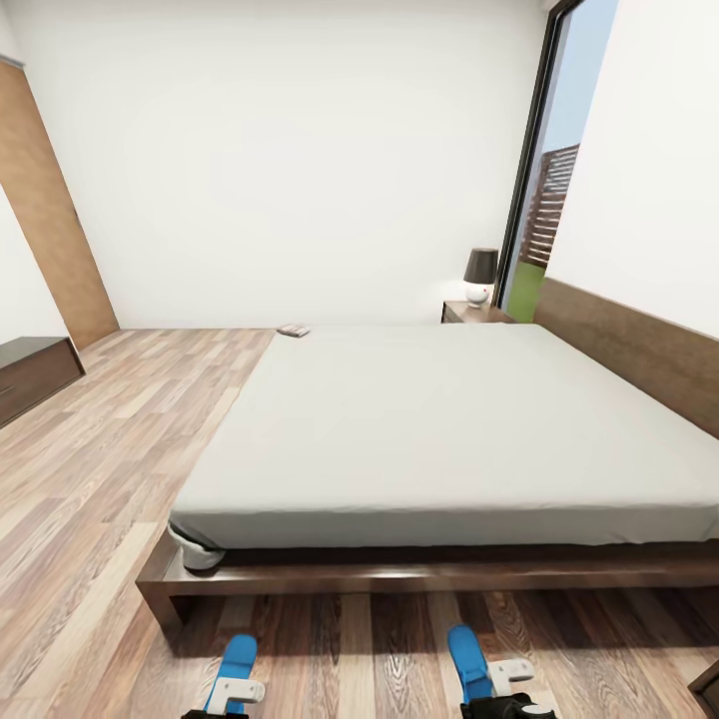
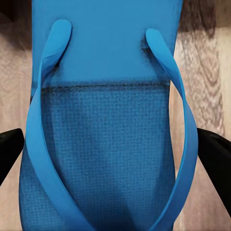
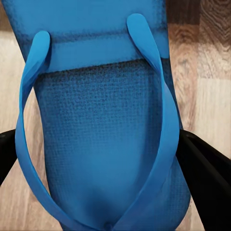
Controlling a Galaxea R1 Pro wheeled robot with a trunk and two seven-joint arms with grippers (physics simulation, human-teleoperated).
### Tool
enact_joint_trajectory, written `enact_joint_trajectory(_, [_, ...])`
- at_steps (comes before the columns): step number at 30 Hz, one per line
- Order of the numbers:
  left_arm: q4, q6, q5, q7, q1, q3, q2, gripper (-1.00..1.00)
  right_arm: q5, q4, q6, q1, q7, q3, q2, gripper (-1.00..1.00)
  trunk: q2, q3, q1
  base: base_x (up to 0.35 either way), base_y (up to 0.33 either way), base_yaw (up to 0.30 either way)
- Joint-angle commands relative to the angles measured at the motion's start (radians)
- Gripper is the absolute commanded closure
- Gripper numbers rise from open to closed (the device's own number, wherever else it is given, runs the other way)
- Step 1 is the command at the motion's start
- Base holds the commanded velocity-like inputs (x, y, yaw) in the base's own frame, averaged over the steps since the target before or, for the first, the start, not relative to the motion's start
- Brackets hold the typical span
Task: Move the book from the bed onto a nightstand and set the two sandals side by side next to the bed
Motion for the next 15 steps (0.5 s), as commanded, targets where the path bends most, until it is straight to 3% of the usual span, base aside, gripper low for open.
enact_joint_trajectory(1, [-0.002, 0.003, 0.009, 0.006, -0.001, -0.009, 0.001, 1.0, -0.001, -0.002, 0.007, 0.0, 0.003, 0.001, -0.001, 1.0, -0.008, -0.004, 0.004, 0.0, 0.0, 0.0])
enact_joint_trajectory(15, [-0.003, 0.001, 0.007, 0.006, 0.0, -0.01, 0.001, 1.0, 0.004, -0.003, 0.004, 0.0, -0.005, -0.004, 0.0, 1.0, -0.106, -0.048, 0.057, 0.0, 0.0, 0.0])
